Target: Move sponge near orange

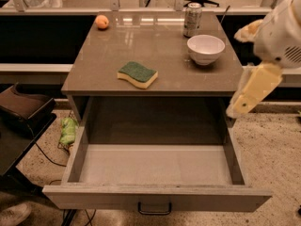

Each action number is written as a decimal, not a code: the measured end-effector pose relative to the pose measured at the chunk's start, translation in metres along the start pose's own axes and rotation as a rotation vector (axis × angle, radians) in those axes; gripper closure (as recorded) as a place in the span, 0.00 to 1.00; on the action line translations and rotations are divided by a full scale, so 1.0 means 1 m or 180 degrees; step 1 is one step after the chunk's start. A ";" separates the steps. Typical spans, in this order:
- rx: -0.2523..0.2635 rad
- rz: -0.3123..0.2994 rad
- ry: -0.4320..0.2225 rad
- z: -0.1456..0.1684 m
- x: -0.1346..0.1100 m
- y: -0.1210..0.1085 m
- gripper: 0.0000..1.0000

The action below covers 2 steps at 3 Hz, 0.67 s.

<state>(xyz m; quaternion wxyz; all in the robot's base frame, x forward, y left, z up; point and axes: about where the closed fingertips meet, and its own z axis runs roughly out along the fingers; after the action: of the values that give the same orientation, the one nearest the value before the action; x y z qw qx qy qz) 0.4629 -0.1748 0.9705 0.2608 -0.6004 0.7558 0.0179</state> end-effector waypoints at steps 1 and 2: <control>0.0009 0.0007 -0.0677 0.040 -0.017 -0.004 0.00; 0.0069 0.0047 -0.1429 0.077 -0.047 -0.003 0.00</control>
Offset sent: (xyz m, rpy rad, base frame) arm 0.1038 0.1248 0.0092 0.9767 -0.4627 0.0267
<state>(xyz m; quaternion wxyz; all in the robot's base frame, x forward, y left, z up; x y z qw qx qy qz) 0.5008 -0.1072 0.9238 0.4289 -0.5729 0.6833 0.1448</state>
